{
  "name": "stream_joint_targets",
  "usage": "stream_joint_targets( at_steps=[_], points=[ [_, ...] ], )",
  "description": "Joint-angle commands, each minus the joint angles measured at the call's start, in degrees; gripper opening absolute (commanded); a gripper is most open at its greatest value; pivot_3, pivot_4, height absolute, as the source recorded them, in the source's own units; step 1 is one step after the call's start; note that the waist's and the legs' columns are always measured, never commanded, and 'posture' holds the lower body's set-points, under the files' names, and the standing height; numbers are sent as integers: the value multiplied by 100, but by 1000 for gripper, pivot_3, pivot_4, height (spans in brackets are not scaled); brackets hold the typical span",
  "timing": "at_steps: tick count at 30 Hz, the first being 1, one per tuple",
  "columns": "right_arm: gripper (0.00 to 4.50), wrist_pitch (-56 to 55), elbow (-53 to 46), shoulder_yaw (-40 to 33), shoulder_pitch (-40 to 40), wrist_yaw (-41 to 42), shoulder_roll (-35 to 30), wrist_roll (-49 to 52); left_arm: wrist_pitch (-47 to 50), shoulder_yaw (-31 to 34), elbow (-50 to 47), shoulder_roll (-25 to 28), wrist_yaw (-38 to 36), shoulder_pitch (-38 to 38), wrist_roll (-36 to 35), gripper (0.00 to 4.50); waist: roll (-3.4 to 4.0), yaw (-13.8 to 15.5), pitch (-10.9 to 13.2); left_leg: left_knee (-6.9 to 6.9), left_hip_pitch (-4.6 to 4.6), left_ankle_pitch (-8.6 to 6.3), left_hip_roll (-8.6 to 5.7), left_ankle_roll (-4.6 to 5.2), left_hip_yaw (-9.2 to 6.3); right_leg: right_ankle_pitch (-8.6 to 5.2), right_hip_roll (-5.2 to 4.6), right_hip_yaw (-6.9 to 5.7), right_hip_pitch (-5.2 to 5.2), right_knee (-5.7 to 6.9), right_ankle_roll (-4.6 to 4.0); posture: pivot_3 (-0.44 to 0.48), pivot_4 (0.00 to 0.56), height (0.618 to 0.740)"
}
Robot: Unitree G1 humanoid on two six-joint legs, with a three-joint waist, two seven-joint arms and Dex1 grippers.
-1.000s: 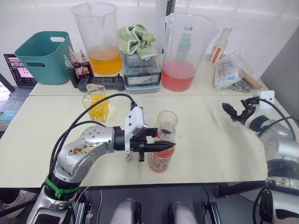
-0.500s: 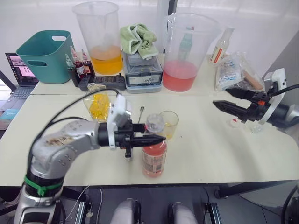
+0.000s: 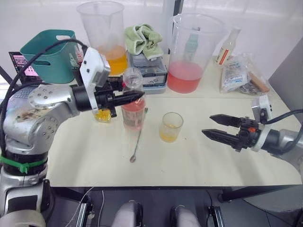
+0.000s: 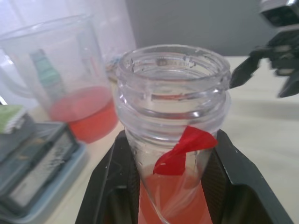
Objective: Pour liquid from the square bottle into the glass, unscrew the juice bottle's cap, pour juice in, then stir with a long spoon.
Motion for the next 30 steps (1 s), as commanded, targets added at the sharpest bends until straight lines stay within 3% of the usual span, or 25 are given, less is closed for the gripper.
stream_joint_targets(
  at_steps=[1, 6, 12, 19, 30],
  points=[
    [4484, -122, -356, -153, 162, -173, 37, 26, -1024, -614, 387, -168, 390, -321, 1401, 1310, 0, 27, 0, 0, -1, 0, 0, 0, 2, 0, 0, 1, -2, 0, 0, 0, 150, 739],
    [4484, -200, -450, -164, 329, -246, 73, 44, -1499, -847, 932, -465, 319, -546, 1988, 1310, -5, 30, 3, 1, -10, -1, 0, 2, 1, 0, 0, 0, -9, 0, 0, 0, 150, 739],
    [4484, -289, -643, -213, 628, -406, 76, -67, -2450, -1686, 1788, -1065, 357, -1022, 3201, 1310, -8, 76, 5, 6, -13, -4, -2, 9, -1, 0, 0, -7, -6, 0, 0, 0, 150, 739],
    [4484, -72, -720, -439, 839, -603, 11, 190, -3320, -1881, 2618, -1703, 763, -1395, 4004, 1310, -11, 45, 6, 8, -14, -8, 0, 17, 0, 1, 0, -5, -9, 3, 1, 0, 150, 739],
    [4484, -73, -758, -574, 993, -741, -8, 319, -4639, -2038, 3248, -1987, 1466, -1360, 5104, 1310, -11, 44, 6, 11, -14, -26, 0, 46, -1, 2, -1, -5, -8, 5, 3, 0, 150, 739]
  ],
)
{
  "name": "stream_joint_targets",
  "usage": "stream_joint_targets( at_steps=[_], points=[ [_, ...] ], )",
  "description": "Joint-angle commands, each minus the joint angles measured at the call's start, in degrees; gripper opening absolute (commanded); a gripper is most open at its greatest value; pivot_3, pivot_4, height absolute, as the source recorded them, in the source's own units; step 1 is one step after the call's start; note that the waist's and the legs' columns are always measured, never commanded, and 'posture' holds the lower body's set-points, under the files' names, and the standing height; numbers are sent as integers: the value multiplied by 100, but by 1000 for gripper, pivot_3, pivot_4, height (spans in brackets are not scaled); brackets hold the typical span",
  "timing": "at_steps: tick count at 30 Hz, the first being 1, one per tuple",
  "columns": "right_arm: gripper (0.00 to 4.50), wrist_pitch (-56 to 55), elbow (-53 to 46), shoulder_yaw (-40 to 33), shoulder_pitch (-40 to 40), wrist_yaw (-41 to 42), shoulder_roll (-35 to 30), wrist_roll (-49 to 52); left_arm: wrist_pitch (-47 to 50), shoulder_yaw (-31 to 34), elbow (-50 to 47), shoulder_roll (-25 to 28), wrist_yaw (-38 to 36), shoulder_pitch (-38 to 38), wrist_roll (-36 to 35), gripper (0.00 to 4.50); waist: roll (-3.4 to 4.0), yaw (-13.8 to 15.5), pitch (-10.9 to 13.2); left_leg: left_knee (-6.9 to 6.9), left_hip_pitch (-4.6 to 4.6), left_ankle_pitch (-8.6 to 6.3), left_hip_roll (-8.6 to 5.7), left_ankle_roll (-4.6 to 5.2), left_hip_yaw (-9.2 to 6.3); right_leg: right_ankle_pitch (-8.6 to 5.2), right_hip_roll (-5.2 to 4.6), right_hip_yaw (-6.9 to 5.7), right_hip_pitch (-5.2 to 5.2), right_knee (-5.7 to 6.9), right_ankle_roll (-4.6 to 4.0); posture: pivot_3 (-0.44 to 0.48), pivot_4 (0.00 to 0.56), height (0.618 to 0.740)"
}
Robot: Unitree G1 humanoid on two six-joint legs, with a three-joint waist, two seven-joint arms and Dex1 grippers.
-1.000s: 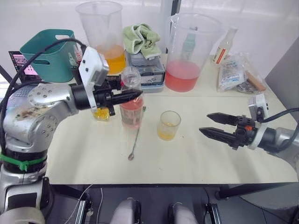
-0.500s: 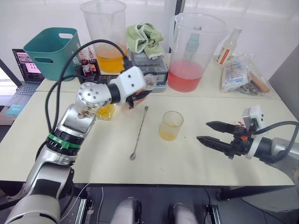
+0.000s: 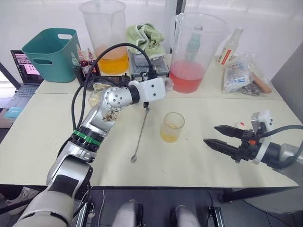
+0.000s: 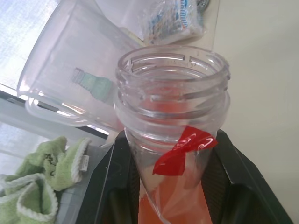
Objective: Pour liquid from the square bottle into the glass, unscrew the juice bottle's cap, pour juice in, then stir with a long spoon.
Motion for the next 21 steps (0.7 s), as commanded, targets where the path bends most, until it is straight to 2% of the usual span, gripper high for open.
stream_joint_targets(
  at_steps=[1, 6, 21],
  points=[
    [4484, -45, -146, -213, 5, -32, -87, 100, -592, 40, -61, -42, 392, -77, 323, 1310, 0, -1, 0, 0, 0, -1, 0, 1, 0, 0, 0, 0, 0, 0, 0, 0, 150, 739],
    [4484, -90, -147, -227, 45, -50, -78, 72, -994, -73, -23, -35, 602, 82, 745, 1310, 0, -2, 0, 1, 0, -2, 0, 3, 0, 0, -1, 0, 0, 2, 0, 0, 150, 739],
    [4484, -116, -192, -223, 35, -246, 1, 92, -1147, -258, -130, -137, 779, 346, 1594, 1310, 0, -3, 0, 6, 0, -6, 1, 10, 0, 1, -2, -1, 0, 6, 1, 0, 150, 739]
  ],
)
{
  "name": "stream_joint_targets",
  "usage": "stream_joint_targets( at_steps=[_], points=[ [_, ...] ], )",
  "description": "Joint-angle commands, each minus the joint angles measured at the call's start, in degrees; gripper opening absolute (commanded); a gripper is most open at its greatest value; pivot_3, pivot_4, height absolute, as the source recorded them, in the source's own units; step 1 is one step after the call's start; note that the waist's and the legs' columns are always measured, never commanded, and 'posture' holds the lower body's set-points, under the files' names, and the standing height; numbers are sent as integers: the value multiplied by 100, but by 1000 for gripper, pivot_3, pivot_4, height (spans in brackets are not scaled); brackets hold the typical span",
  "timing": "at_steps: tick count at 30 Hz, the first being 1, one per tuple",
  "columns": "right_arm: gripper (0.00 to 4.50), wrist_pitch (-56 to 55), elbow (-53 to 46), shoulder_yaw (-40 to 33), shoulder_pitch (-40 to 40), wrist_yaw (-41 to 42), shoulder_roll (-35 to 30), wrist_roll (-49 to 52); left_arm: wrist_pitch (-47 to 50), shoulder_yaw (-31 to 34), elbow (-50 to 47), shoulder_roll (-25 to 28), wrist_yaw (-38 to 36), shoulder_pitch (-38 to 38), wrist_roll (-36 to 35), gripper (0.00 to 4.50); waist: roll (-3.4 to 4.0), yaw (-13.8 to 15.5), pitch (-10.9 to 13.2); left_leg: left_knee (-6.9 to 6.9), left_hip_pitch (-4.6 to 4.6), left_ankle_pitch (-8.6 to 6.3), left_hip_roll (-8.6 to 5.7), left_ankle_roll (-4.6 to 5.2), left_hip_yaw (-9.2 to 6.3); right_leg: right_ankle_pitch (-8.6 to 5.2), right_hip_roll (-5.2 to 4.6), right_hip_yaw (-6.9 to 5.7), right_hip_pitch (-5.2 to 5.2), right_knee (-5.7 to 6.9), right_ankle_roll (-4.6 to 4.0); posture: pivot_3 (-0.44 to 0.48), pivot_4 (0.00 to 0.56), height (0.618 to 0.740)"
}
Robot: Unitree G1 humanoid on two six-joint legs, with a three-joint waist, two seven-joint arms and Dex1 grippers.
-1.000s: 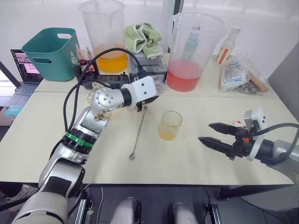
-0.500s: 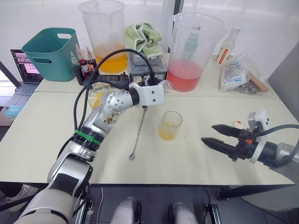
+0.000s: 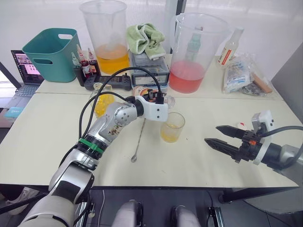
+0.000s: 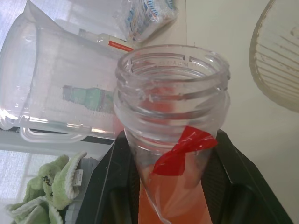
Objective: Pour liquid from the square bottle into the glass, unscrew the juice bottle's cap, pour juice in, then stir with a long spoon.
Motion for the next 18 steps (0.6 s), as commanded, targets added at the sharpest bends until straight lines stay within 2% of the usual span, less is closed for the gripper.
stream_joint_targets(
  at_steps=[1, 18],
  points=[
    [4484, -113, -166, -184, -18, -37, -5, 94, -175, 16, -288, -24, 266, -119, 237, 1310, 0, -1, 0, 0, 0, 0, 0, 0, 0, 0, 0, 0, 0, 1, 0, 0, 150, 739],
    [4484, -184, -222, -122, -65, -91, -18, 27, -630, -200, -160, -13, 590, -286, 949, 1310, 0, -2, 0, 4, 0, -4, 0, 7, 0, 0, 0, 0, 0, 4, 1, 0, 150, 739]
  ],
)
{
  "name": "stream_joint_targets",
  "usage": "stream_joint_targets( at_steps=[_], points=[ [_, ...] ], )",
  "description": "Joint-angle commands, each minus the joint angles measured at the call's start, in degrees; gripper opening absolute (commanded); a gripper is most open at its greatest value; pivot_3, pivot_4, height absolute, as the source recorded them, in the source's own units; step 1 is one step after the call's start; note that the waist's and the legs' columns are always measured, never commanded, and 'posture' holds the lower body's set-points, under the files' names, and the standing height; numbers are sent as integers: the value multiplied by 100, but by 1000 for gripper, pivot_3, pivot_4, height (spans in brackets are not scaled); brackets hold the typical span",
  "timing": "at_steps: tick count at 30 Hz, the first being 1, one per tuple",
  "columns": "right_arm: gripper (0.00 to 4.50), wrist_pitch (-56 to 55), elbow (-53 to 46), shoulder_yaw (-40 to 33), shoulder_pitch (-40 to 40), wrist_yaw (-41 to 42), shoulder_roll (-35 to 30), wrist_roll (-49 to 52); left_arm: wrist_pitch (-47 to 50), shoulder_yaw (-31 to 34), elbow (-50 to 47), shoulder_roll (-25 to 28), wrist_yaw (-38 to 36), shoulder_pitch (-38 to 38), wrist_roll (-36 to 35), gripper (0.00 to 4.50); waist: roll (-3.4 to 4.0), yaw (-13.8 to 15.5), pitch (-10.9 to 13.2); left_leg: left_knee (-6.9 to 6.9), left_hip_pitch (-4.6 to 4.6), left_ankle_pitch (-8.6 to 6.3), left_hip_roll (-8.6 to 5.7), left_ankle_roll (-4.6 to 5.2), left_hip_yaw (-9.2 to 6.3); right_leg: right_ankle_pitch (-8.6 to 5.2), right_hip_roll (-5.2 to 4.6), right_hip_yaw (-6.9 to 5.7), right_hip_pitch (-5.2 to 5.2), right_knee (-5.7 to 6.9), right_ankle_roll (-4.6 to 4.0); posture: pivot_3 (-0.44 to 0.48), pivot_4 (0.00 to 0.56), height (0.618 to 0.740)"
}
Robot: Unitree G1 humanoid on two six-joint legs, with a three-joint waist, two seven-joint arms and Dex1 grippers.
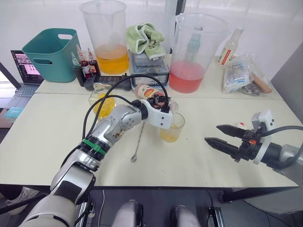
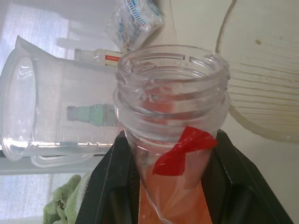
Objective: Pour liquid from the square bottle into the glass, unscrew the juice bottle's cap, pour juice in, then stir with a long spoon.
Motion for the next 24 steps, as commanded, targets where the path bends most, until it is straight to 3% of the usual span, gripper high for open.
stream_joint_targets(
  at_steps=[1, 24],
  points=[
    [4484, -151, -181, -122, -70, -22, -19, 37, -210, 76, -156, 21, 270, -295, 124, 1310, 0, 1, 0, 0, 0, 0, 0, 0, 0, 0, 0, 0, 0, 0, 0, 0, 150, 739],
    [4484, -240, -104, 10, -333, -103, -12, -27, -590, 71, -71, 47, 582, -505, 629, 1310, 0, -1, 0, 16, -1, -4, 0, 6, 0, 1, -1, -1, 1, 8, 1, 0, 150, 739]
  ],
)
